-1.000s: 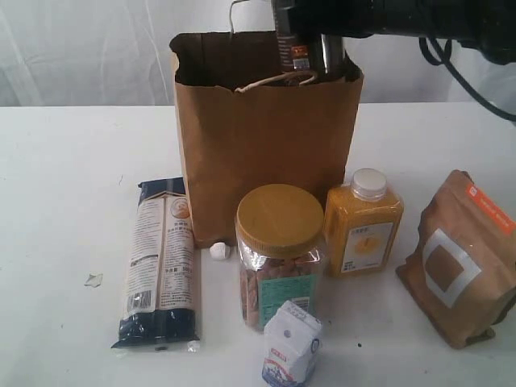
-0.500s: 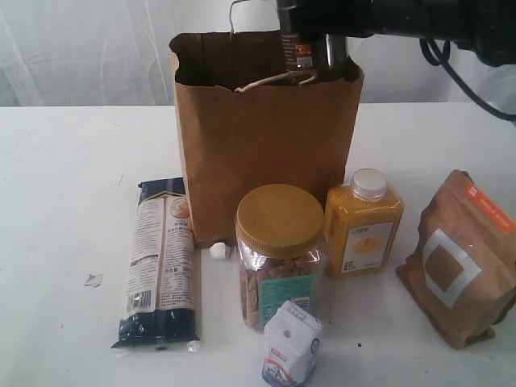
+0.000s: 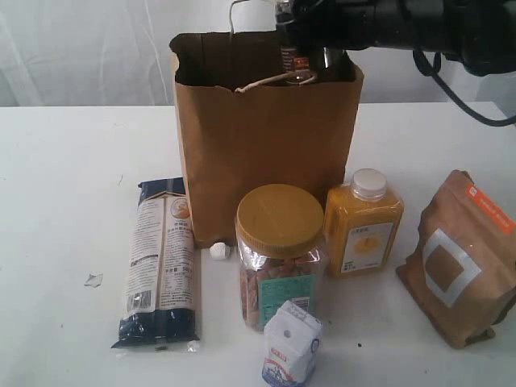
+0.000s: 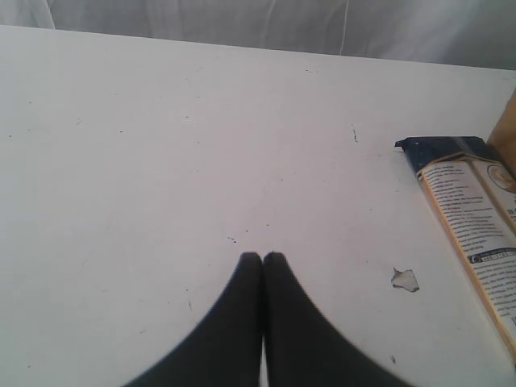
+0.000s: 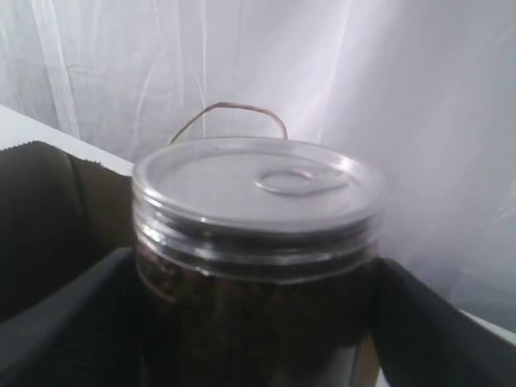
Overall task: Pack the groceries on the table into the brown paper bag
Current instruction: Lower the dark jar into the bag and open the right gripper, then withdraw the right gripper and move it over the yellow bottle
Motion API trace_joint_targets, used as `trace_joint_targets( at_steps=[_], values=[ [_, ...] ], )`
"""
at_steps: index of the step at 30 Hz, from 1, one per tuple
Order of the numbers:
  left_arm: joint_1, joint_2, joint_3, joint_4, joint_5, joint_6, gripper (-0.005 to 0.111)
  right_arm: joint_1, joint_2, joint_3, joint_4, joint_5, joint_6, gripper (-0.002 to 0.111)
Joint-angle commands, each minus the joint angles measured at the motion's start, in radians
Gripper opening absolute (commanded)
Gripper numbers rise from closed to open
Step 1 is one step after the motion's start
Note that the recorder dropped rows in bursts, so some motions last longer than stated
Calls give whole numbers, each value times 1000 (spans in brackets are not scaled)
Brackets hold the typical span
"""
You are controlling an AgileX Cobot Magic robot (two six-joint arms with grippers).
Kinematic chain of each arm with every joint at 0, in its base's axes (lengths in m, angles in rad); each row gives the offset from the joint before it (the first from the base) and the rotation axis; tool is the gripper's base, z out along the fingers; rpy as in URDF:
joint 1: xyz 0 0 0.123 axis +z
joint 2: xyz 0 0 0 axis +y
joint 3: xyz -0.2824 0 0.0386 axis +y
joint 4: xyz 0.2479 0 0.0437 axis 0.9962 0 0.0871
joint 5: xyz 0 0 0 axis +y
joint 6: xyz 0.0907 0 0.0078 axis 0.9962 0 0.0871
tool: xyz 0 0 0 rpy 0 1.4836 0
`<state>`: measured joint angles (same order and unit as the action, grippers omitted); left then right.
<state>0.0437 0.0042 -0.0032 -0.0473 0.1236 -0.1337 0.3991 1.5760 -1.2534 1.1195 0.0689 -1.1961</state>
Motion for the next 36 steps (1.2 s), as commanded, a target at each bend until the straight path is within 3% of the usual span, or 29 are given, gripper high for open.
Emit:
trace_joint_targets(
  at_steps=[1, 9, 27, 36],
  values=[
    [-8, -4, 3, 0, 0, 2, 0, 1, -13, -14, 7, -13, -4, 64],
    [-8, -4, 3, 0, 0, 2, 0, 1, -13, -14, 7, -13, -4, 105],
    [-8, -4, 3, 0, 0, 2, 0, 1, -42, -14, 5, 9, -12, 105],
    [-8, -4, 3, 0, 0, 2, 0, -5, -246, 24, -162, 80, -3, 105]
  ],
)
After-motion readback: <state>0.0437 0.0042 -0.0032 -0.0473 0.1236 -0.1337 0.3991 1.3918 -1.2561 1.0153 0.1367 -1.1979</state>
